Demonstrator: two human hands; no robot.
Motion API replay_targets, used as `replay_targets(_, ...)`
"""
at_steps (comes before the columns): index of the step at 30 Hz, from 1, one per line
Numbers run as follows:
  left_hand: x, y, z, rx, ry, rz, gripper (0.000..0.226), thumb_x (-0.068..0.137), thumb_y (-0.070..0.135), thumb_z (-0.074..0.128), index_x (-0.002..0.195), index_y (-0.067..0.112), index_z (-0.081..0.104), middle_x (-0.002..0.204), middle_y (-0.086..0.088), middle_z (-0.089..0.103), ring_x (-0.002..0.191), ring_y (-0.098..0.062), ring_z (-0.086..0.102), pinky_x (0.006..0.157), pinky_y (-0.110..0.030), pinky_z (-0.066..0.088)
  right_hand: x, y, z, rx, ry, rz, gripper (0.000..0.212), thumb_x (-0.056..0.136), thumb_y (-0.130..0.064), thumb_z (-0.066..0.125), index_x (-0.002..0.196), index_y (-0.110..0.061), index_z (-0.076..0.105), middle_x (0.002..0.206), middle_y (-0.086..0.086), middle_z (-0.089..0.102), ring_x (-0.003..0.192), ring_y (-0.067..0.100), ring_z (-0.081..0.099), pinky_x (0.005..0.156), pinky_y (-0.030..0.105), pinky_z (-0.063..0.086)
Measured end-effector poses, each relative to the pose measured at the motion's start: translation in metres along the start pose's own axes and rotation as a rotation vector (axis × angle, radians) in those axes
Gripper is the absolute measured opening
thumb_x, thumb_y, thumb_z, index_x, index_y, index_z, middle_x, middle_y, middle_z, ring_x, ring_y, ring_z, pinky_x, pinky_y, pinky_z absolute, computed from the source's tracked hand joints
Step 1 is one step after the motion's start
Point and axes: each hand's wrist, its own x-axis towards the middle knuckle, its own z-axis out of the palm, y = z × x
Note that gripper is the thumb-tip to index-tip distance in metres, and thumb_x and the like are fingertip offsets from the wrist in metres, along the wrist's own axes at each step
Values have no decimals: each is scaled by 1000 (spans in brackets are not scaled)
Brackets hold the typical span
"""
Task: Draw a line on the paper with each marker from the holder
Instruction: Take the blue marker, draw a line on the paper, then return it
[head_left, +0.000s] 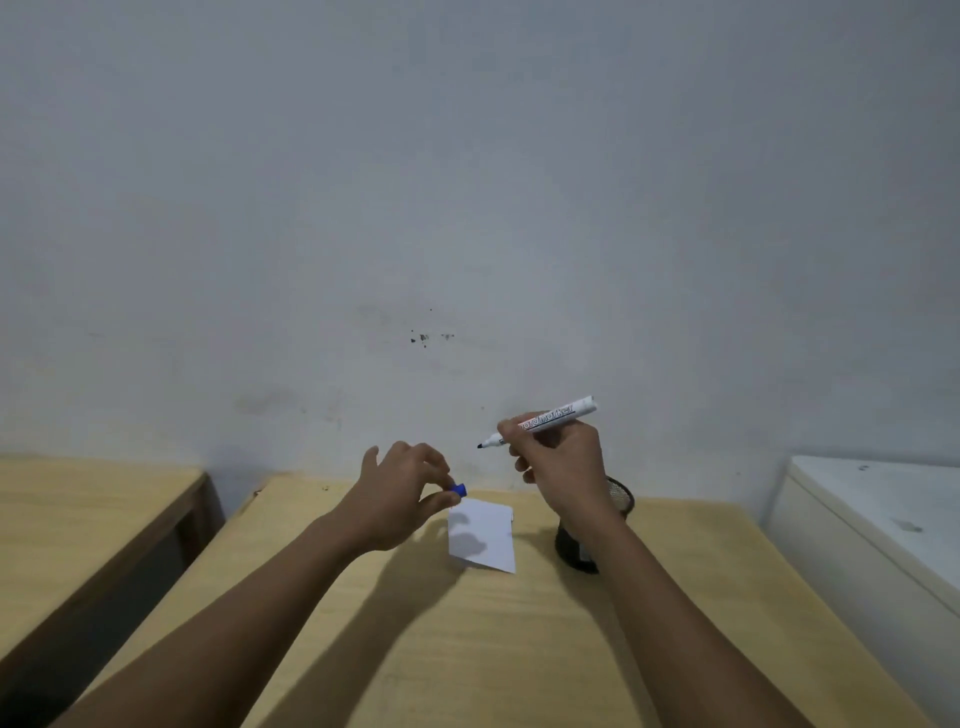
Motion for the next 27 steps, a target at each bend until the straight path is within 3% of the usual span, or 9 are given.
replay_targets(4, -8, -15, 38, -30, -50, -3, 28, 93, 50, 50, 109, 35, 68, 129, 13, 56, 124, -13, 43, 113, -55, 18, 8, 54, 19, -109, -45, 114, 19, 82, -18, 84, 89, -8, 70, 77, 11, 76, 60, 12, 68, 57, 30, 57)
replay_targets(8, -8, -28, 60, -16, -135, 24, 28, 96, 47, 45, 109, 36, 68, 140, 17, 52, 131, -11, 36, 114, -61, 14, 22, 96, 38, -50, -40, 198, 20, 87, -19, 78, 90, -5, 64, 78, 15, 73, 60, 12, 67, 61, 38, 53)
replay_targets(14, -15, -37, 80, 26, -110, 79, 32, 96, 50, 36, 102, 41, 66, 139, 20, 53, 135, -12, 34, 115, -62, 8, 52, 127, 55, -130, -174, 196, 3, 90, -22, 74, 92, -20, 75, 81, 3, 76, 69, 16, 69, 65, 36, 59)
replay_targets(22, -19, -53, 95, -27, -156, 78, 40, 93, 56, 29, 107, 42, 65, 139, 16, 55, 129, -16, 42, 110, -65, 15, 55, 163, 66, -233, -101, 216, 19, 97, -29, 64, 88, -13, 69, 61, -6, 64, 48, 1, 55, 48, 14, 45)
replay_targets(27, -15, -53, 93, -71, -190, 66, 45, 92, 58, 27, 110, 42, 64, 140, 16, 54, 130, -19, 38, 106, -63, 19, 52, 166, 64, -243, -118, 148, 27, 97, -34, 65, 80, -13, 69, 64, -7, 67, 57, 3, 61, 56, 18, 50)
